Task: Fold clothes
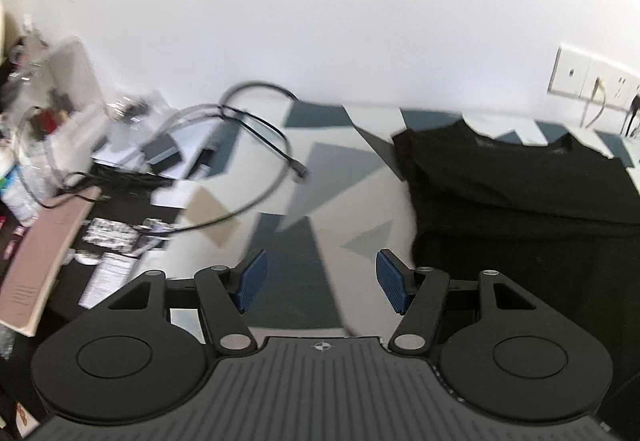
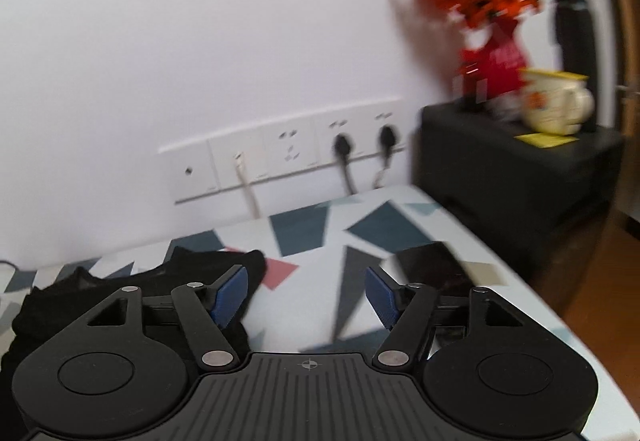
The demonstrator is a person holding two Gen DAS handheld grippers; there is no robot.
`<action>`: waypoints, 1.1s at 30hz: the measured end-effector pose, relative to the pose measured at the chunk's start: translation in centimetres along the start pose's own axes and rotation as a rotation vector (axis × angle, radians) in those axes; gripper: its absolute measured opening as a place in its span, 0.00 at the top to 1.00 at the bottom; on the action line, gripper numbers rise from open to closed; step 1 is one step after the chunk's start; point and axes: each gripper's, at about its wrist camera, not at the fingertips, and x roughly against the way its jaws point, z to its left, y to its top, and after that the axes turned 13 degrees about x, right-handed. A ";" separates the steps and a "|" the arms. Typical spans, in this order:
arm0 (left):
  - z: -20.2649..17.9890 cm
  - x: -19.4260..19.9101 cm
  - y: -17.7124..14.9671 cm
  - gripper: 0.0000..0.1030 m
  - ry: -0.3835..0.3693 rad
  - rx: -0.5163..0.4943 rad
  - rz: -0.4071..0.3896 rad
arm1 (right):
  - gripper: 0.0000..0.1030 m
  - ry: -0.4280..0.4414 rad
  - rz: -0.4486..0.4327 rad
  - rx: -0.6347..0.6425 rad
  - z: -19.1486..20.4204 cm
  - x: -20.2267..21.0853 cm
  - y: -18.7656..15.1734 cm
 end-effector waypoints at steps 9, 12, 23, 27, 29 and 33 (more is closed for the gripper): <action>8.6 5.6 -5.7 0.37 -0.058 0.033 0.068 | 0.25 -0.080 0.077 0.000 0.4 10.9 -6.2; 8.2 5.1 -8.7 0.37 -0.112 0.029 0.153 | 0.23 -0.065 0.147 0.035 1.5 12.3 -9.5; 2.7 2.7 -15.5 0.34 -0.154 -0.012 0.256 | 0.30 0.023 0.319 0.123 6.2 11.7 -17.3; 2.3 3.1 -16.0 0.35 -0.143 -0.012 0.252 | 0.50 0.056 0.355 0.141 6.6 11.2 -17.5; 1.9 3.3 -16.5 0.35 -0.129 -0.026 0.238 | 0.57 0.069 0.356 0.146 6.6 11.0 -17.4; 1.4 4.0 -16.9 0.81 -0.114 -0.005 0.220 | 0.85 0.110 0.358 0.140 6.3 11.1 -17.3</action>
